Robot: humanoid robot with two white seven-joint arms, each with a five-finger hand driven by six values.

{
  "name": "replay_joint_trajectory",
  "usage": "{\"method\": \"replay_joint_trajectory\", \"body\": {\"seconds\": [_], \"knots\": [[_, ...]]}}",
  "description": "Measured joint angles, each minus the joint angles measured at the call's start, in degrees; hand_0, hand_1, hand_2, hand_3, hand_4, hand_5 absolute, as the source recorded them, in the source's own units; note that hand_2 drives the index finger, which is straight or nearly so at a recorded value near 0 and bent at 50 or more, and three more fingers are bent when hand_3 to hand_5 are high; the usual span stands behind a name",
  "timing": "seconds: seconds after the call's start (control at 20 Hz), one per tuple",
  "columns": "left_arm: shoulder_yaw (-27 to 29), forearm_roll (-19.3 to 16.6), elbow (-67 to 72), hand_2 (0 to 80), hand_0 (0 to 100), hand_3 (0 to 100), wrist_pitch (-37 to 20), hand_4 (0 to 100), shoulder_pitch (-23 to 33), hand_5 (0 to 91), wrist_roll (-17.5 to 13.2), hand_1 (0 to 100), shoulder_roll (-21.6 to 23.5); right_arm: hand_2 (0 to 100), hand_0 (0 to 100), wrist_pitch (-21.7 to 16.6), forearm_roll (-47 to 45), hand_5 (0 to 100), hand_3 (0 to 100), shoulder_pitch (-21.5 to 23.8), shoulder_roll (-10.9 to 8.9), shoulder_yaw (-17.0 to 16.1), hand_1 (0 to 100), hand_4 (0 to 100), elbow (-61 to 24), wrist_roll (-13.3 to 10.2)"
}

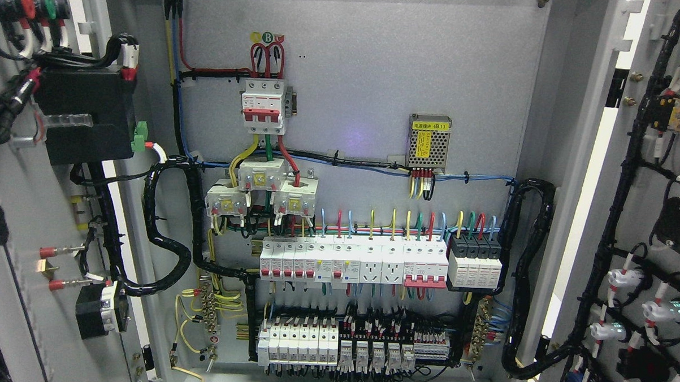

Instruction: Open door with both hands

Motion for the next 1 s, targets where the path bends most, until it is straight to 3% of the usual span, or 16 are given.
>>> {"method": "replay_joint_trajectory", "body": {"seconds": [0.5, 0.8, 1.0], "knots": [[-7.86, -1.02, -28.97, 0.0, 12, 0, -1.28, 0, 14.70, 0.0, -1.32, 39, 2.24, 0, 12, -12.33, 0.10, 0, 0, 12.76, -7.79, -7.42, 39, 0, -1.80, -1.00], [-13.91, 3.02, -49.76, 0.0, 12, 0, -2.92, 0, 19.09, 0.0, -1.91, 39, 8.67, 0, 12, -22.30, 0.10, 0, 0, 22.63, -12.02, -11.62, 39, 0, -3.39, -1.68], [-16.74, 5.85, -61.04, 0.0, 12, 0, -11.27, 0, 20.14, 0.0, -2.11, 39, 13.47, 0, 12, -26.08, 0.08, 0, 0, 27.64, -14.03, -15.04, 39, 0, -5.13, -1.42]]}}
